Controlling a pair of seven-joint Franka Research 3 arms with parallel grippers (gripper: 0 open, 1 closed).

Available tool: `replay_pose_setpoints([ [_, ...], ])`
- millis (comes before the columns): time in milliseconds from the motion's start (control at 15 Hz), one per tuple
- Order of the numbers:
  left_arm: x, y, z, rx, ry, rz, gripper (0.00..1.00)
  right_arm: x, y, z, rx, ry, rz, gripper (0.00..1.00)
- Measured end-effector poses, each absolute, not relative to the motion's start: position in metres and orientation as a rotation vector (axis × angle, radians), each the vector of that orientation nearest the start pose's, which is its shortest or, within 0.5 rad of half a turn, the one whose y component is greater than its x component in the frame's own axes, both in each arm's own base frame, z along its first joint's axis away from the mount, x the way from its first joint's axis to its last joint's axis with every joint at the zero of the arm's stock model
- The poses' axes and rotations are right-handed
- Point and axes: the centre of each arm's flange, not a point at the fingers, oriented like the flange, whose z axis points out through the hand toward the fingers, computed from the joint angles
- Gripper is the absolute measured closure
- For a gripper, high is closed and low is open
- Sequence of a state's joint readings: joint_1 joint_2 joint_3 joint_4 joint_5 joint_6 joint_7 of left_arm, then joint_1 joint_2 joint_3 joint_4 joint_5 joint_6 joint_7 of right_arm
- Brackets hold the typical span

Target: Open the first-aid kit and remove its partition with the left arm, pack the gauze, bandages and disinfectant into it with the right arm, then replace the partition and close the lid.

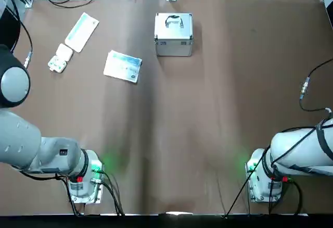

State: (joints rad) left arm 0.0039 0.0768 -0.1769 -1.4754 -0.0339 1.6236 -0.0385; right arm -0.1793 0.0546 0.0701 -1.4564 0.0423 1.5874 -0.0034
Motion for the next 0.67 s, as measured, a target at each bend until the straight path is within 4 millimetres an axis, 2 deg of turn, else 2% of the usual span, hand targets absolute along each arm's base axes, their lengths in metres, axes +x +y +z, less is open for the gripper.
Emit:
replay_pose_setpoints([
  [667, 0.578, -0.095, 0.63, -3.151, 0.208, -0.116, 0.0, 0.571, -0.054, 0.635, -3.093, 0.143, -0.073, 0.01],
])
